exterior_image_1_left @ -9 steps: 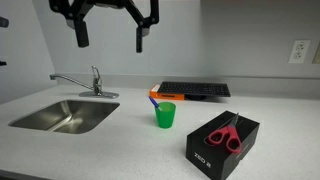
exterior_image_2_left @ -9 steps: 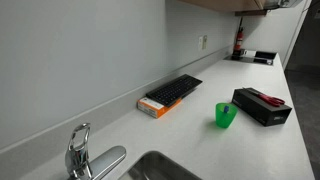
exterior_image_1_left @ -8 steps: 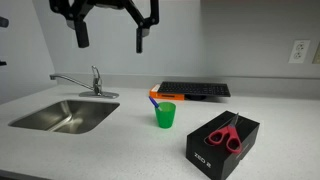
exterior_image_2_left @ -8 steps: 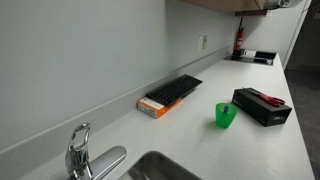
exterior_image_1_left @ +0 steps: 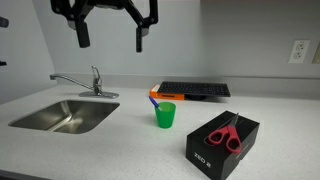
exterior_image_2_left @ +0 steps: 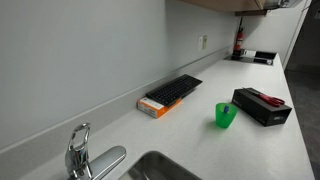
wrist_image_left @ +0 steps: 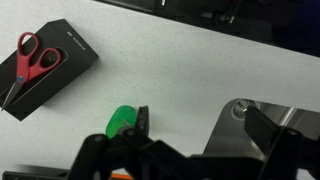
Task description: Remove the pen from the cup and put it on the counter
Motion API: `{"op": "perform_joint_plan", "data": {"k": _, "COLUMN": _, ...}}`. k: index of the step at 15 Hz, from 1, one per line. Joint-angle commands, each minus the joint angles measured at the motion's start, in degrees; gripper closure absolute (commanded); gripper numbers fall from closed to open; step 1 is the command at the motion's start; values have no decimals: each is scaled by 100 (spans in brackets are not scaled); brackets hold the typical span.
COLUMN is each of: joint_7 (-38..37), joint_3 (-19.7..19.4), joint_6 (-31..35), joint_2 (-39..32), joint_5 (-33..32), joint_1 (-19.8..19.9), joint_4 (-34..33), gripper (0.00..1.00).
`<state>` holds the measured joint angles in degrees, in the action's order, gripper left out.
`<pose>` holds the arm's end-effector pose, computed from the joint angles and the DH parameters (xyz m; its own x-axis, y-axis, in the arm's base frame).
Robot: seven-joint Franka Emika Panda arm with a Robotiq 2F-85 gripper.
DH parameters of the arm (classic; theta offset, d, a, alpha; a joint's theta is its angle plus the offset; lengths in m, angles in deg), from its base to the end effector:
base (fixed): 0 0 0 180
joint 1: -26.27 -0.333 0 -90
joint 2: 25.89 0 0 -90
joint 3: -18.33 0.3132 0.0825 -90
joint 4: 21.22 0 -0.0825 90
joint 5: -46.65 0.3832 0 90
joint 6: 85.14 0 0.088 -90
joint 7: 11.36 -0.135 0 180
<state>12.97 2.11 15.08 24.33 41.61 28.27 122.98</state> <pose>0.2878 -0.1160 0.5156 0.9707 0.1991 0.1343 0.2109 -0.9742 -0.0802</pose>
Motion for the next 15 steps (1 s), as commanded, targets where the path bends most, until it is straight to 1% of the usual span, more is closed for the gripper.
{"op": "perform_joint_plan", "data": {"k": 1, "joint_7": -521, "joint_3": 506, "joint_6": 734, "joint_2": -115, "joint_5": -136, "joint_1": 37, "joint_4": 171, "gripper": 0}}
{"op": "perform_joint_plan", "data": {"k": 5, "joint_7": -1628, "joint_3": 1389, "joint_6": 1894, "joint_2": -718, "joint_5": -459, "joint_1": 132, "joint_4": 453, "gripper": 0}}
{"op": "perform_joint_plan", "data": {"k": 8, "joint_7": -2466, "joint_3": 1855, "joint_6": 2359, "joint_2": -1394, "joint_5": -847, "joint_1": 260, "joint_4": 497, "gripper": 0}}
{"op": "perform_joint_plan", "data": {"k": 10, "joint_7": -2877, "joint_3": 1988, "joint_6": 2494, "joint_2": -1854, "joint_5": -1103, "joint_1": 380, "joint_4": 465, "gripper": 0}}
{"op": "perform_joint_plan", "data": {"k": 12, "joint_7": -3114, "joint_3": 1963, "joint_6": 2567, "joint_2": -2266, "joint_5": -1255, "joint_1": 478, "joint_4": 386, "gripper": 0}}
{"op": "perform_joint_plan", "data": {"k": 14, "joint_7": -3212, "joint_3": 1856, "joint_6": 2573, "joint_2": -2571, "joint_5": -1350, "joint_1": 575, "joint_4": 281, "gripper": 0}}
{"op": "perform_joint_plan", "data": {"k": 15, "joint_7": -3113, "joint_3": 1748, "joint_6": 2467, "joint_2": -2589, "joint_5": -1273, "joint_1": 575, "joint_4": 203, "gripper": 0}}
